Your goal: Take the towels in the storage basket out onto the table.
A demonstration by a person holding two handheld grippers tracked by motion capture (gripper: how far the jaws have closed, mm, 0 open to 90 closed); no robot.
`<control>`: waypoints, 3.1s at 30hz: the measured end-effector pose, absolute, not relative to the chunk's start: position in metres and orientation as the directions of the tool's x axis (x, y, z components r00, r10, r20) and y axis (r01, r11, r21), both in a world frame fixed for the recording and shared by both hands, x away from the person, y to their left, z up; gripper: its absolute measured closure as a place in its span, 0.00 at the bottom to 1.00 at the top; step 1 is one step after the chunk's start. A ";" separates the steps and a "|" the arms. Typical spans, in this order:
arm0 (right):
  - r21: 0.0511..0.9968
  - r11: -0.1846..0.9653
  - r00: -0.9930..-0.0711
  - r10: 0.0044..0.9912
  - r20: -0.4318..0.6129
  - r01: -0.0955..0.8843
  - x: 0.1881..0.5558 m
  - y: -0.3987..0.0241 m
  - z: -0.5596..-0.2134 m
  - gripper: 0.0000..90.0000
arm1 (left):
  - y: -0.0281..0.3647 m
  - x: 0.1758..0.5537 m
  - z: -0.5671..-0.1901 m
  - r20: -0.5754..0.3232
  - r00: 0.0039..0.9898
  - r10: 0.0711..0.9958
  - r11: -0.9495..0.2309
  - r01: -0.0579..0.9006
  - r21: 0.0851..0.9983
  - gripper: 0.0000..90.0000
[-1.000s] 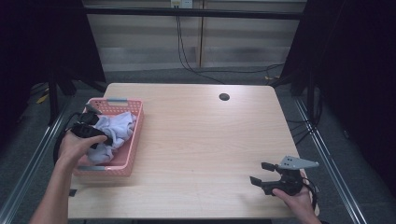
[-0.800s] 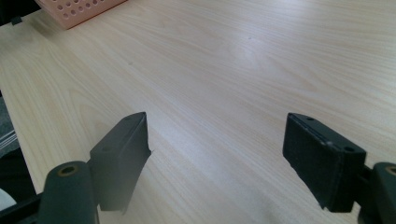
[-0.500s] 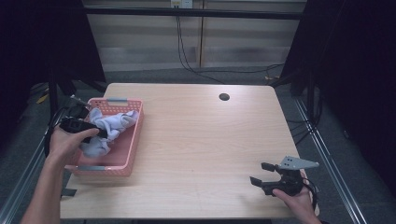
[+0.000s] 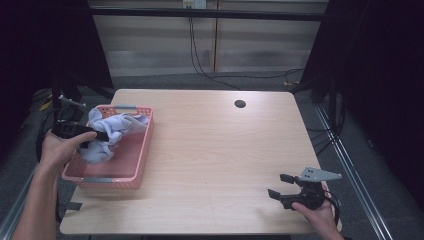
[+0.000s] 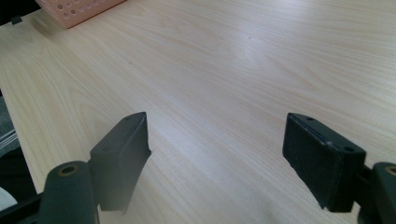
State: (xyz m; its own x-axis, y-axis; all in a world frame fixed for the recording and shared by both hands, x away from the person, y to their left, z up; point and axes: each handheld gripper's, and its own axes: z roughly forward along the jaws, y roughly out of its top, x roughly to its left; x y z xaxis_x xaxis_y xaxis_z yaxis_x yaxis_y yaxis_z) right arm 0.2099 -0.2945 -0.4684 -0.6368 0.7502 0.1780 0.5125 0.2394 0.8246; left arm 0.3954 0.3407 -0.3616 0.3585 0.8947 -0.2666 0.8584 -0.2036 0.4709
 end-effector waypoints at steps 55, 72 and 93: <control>0.826 0.234 -0.639 0.747 0.185 0.512 0.210 -0.296 -0.468 0.25 | 0.210 0.396 -0.285 -0.352 0.623 0.699 -0.277 0.689 0.670 0.50; 0.821 0.233 -0.638 0.745 0.194 0.521 0.211 -0.295 -0.468 0.26 | 0.134 0.386 -0.336 -0.391 0.703 0.594 -0.400 0.679 0.615 0.49; 0.819 0.244 -0.644 0.742 0.187 0.519 0.210 -0.293 -0.468 0.25 | 0.055 0.330 -0.444 -0.325 0.798 0.507 -0.582 0.595 0.554 0.39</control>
